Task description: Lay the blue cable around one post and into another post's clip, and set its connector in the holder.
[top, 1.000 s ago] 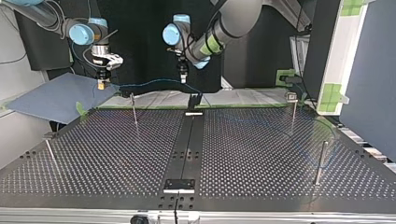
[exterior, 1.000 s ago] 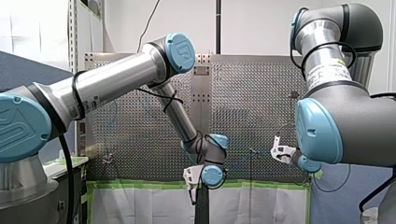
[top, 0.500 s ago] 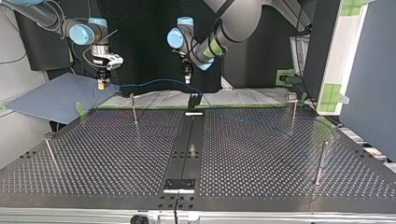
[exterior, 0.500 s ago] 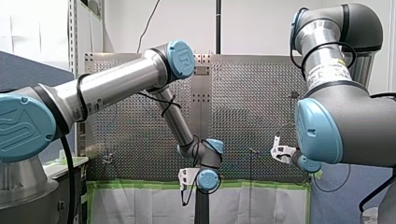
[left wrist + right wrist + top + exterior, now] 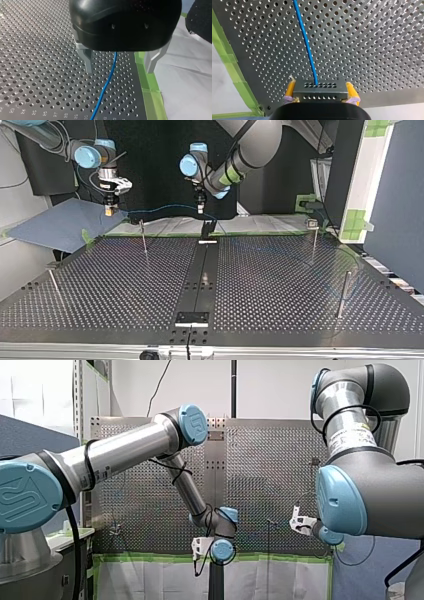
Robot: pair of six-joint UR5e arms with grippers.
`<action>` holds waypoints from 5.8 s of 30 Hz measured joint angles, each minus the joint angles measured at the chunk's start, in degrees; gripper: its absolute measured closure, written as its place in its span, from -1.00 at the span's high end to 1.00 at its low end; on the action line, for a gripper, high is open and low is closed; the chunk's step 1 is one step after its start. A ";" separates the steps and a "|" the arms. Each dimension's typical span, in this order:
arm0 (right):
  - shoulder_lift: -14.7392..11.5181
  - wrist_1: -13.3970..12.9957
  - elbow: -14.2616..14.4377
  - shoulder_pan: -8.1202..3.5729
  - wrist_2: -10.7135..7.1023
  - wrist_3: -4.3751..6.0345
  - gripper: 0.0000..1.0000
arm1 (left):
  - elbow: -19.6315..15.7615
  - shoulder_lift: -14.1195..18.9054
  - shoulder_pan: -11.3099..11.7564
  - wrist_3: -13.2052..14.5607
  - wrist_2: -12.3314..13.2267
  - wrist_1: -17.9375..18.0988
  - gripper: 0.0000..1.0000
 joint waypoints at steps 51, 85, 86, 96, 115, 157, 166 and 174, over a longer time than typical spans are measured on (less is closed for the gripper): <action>0.01 -0.14 0.00 0.04 0.02 -0.01 -1.00 | 0.25 0.04 -0.22 -3.49 4.33 1.50 0.19; 0.01 -0.12 -0.02 0.04 0.04 -0.10 -1.00 | 0.24 0.03 -0.14 2.28 4.22 2.62 -0.95; 0.01 -0.14 -0.02 0.04 0.05 -0.10 -1.00 | 0.24 0.04 -0.14 2.53 4.22 2.60 -0.95; 0.00 -0.14 -0.01 0.03 0.03 -0.09 -1.00 | 0.24 0.04 -0.34 4.55 4.29 2.59 -1.00; -0.01 0.13 -0.04 -1.52 1.35 0.59 -1.00 | 0.56 0.04 -1.88 6.53 6.77 3.88 -1.00; -0.11 2.46 -3.92 -9.59 1.09 11.23 -1.00 | 16.19 -3.77 -5.68 -0.81 10.51 -4.76 -1.00; -0.13 3.49 -4.63 -10.16 1.10 11.20 -1.00 | 19.92 -3.90 -5.43 -1.91 11.57 -5.87 -1.00; -0.09 4.86 -4.62 -10.24 1.45 9.42 -1.00 | 20.57 -4.52 -4.69 -2.04 12.15 -6.11 -1.00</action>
